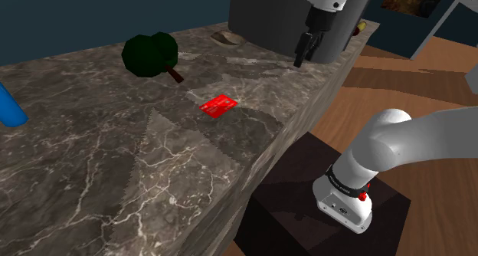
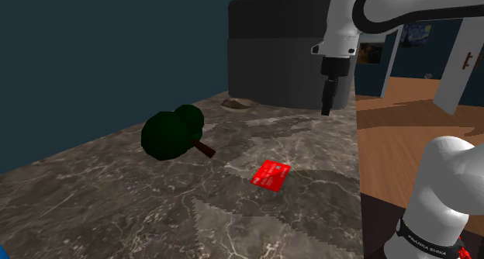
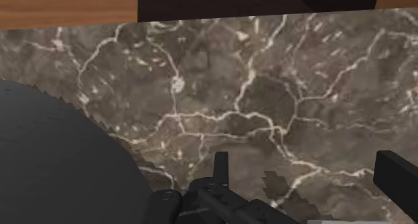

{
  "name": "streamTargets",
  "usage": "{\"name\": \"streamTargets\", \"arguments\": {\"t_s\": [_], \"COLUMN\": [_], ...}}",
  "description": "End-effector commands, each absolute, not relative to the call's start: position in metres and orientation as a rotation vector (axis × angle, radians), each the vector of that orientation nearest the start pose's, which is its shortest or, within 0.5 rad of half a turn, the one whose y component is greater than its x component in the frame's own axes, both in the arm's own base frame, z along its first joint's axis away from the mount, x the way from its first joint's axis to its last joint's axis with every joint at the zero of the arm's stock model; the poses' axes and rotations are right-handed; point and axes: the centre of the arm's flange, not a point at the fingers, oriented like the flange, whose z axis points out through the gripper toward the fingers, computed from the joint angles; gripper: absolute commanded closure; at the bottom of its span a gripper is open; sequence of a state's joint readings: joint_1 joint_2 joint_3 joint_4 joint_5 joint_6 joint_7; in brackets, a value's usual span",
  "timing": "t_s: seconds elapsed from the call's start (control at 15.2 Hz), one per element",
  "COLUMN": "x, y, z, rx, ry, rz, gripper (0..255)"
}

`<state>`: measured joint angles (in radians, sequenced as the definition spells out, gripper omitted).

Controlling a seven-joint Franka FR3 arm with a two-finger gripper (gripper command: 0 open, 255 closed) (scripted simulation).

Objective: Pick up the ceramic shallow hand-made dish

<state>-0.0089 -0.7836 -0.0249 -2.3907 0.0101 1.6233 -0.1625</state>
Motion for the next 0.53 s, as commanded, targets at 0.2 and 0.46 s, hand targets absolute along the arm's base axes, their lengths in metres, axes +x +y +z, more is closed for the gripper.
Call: {"name": "streamTargets", "arguments": {"t_s": [0.2,0.46], "x": [0.348,0.397], "y": [0.005,0.028], "z": [0.585,0.593], "rx": [-3.123,-3.141], "ry": [-0.211,-0.211], "rz": [-0.022,-0.012], "gripper": [0,0]}}
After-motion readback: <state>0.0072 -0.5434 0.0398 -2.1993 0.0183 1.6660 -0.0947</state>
